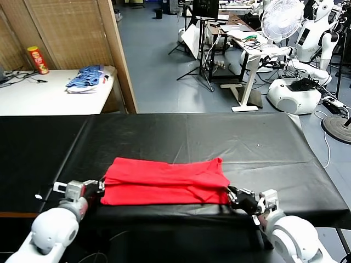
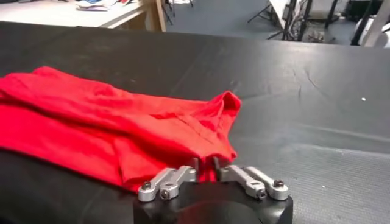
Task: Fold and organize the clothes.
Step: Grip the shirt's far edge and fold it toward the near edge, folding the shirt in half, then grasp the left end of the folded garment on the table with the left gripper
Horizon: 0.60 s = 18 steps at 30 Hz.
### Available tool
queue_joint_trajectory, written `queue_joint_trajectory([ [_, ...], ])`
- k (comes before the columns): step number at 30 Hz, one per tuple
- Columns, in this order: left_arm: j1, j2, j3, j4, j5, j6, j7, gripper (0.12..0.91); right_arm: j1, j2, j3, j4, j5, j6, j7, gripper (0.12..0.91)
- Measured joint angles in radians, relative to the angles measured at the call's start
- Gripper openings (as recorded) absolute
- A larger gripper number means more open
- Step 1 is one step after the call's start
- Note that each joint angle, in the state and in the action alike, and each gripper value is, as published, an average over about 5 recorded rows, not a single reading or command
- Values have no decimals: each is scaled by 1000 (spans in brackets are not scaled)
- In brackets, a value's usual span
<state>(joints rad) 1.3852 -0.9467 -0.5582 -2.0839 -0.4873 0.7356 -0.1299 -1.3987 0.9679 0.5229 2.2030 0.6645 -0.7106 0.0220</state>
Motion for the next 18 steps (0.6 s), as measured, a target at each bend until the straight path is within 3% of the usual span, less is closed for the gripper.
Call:
queue_joint_trajectory([
  [3, 4, -1, -16, -18, -38, 0, 1, 498, 29, 12, 14, -16, 7, 41, 24, 741],
  [5, -3, -11, -28, -25, -72, 0, -6, 633, 58, 28, 8, -42, -18, 67, 35, 783],
  [8, -36, -36, -37, -11, -141, 1, -40, 756, 114, 64, -23, -101, -81, 95, 40, 796],
  [12, -113, -71, -22, 42, -236, 1, -76, 795, 196, 113, -88, -193, -160, 111, 41, 798],
  [18, -208, -123, 24, 140, -278, -5, -80, 798, 303, 164, -181, -321, -213, 123, 36, 798],
])
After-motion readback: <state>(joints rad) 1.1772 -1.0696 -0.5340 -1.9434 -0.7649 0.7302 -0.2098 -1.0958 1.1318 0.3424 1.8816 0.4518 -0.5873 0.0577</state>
